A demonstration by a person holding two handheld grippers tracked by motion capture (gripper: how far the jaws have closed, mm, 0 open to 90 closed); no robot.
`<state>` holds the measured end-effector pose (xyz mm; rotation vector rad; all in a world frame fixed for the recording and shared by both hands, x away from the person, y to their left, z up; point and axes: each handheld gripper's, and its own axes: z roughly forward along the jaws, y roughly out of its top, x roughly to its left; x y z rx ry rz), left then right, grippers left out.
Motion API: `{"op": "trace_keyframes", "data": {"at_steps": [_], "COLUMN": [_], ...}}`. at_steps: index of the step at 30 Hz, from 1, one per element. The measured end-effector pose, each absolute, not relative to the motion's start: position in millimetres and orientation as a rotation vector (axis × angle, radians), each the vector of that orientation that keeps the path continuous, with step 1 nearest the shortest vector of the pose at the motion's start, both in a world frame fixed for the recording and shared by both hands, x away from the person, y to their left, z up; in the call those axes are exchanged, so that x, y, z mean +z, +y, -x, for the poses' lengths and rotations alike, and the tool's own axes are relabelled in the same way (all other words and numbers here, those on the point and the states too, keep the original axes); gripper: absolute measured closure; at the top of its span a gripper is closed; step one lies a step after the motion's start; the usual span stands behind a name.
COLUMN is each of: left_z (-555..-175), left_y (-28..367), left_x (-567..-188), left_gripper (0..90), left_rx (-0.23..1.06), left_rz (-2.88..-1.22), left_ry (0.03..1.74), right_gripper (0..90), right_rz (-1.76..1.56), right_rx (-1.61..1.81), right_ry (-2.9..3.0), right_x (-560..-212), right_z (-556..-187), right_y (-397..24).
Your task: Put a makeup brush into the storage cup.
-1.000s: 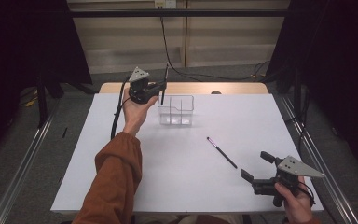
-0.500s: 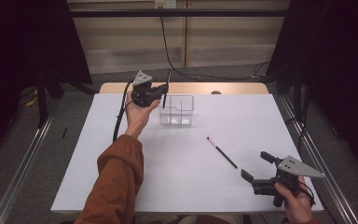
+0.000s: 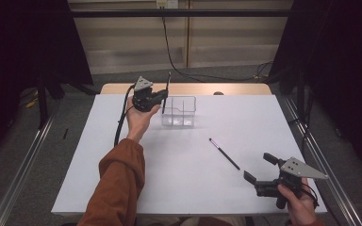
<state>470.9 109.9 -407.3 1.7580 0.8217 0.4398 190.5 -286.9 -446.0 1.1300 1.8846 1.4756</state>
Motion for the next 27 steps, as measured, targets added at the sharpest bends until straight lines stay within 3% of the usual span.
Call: {"op": "trace_keyframes", "data": {"at_steps": [19, 27], "left_z": [-470.5, -468.9], "left_y": [110.8, 109.6], "left_x": [-420.5, -419.4], "left_gripper": [83.4, 75.6], "left_rx": [0.411, 0.430], "left_rz": [-1.753, -1.776], "left_ry": [0.847, 0.829], "right_gripper": [0.0, 0.0], "right_rz": [-1.124, -1.125], "right_rx": [1.475, 1.477], "right_ry": [1.890, 1.890], "right_x": [-446.1, -446.1], "right_z": [-190.6, -190.8], "right_y": [-286.7, -286.7]}}
